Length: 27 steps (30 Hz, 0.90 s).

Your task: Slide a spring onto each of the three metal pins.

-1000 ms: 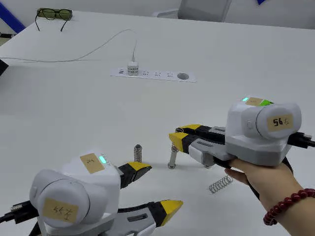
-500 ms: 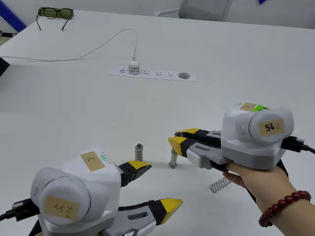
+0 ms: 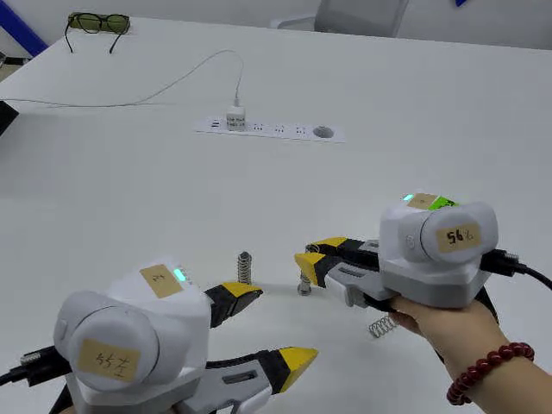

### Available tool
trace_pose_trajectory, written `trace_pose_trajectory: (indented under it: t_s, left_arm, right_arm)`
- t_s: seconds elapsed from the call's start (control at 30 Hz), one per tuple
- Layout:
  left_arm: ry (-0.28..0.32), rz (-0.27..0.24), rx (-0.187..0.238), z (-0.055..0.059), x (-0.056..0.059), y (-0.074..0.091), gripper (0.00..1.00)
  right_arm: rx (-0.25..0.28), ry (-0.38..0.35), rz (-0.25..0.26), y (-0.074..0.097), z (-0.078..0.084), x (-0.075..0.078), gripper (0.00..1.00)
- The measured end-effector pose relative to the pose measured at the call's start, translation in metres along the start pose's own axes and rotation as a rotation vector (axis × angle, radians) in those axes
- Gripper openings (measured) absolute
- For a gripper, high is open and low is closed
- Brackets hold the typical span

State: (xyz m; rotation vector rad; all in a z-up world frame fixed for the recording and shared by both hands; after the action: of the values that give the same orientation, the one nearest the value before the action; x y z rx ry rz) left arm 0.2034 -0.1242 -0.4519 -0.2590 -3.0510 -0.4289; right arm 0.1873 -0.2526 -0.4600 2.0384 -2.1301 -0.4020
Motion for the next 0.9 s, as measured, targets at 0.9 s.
trace_pose_trajectory:
  t_s: [0.9]
  left_arm:
    - [-0.011,0.004,-0.008,0.000,0.001,0.001,0.49]
  right_arm:
    - [-0.043,-0.040,0.005,-0.003,0.018,-0.001,0.12]
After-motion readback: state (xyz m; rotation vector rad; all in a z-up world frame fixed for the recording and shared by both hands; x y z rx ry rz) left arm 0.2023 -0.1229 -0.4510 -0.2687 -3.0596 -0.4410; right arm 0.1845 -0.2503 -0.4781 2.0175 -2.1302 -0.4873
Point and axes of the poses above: the centre of the closed fingertips' face, and the gripper's own axes: y roughly backward along the fingers, x roughly to its right, z roughly out of its underside, the point moved 6 cm from there along y, roughly backward along the fingers, and after that the axes turned 9 degrees about x, right-handed, at the moved point
